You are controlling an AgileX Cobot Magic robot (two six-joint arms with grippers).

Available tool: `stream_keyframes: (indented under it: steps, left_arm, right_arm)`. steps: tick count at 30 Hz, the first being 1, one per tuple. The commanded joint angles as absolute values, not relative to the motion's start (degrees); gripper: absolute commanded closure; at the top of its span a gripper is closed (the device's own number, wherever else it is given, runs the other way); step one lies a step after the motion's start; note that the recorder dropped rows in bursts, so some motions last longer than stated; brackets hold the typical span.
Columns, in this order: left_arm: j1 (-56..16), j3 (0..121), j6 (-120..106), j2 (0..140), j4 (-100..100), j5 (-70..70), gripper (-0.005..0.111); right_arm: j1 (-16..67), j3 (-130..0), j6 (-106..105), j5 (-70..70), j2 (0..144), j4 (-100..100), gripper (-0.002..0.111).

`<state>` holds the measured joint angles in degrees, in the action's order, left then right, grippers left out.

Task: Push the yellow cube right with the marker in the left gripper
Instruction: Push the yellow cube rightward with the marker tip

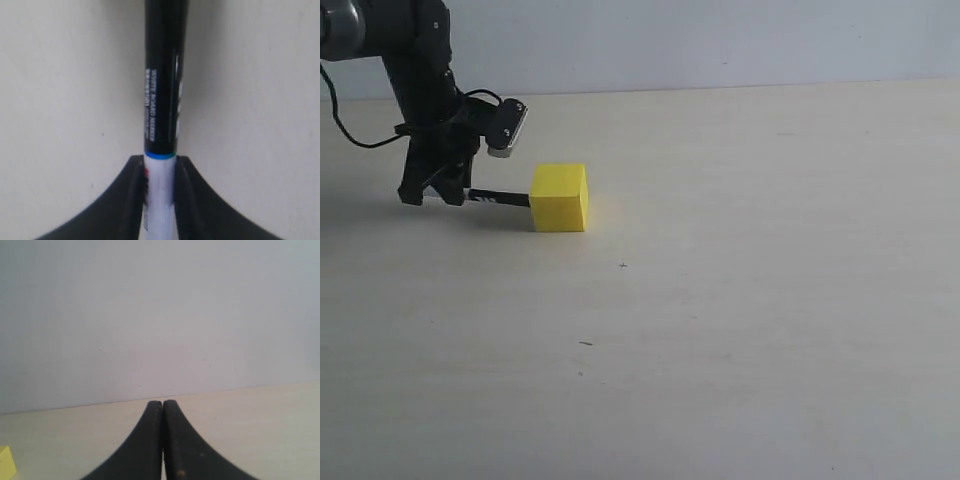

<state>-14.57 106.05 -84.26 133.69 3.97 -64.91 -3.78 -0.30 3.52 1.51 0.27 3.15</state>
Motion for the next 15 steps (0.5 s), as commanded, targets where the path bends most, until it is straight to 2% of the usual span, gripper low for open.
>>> stream_keyframes:
  steps: [1,8,15]
  left_arm:
    - [-9.84,106.59,-81.3,133.4,4.54,-65.63,0.107]
    - [-5.24,106.59,-80.45,133.4,4.28,-69.96,0.107]
    - [-8.97,106.59,-80.45,133.4,0.93,-69.96,0.107]
  right_arm:
    - [-3.96,0.0,3.05,1.0,0.0,2.83,0.108]
    - [-3.96,0.0,3.05,1.0,0.0,2.97,0.108]
    - [-3.96,0.0,3.05,1.0,0.0,3.1,0.108]
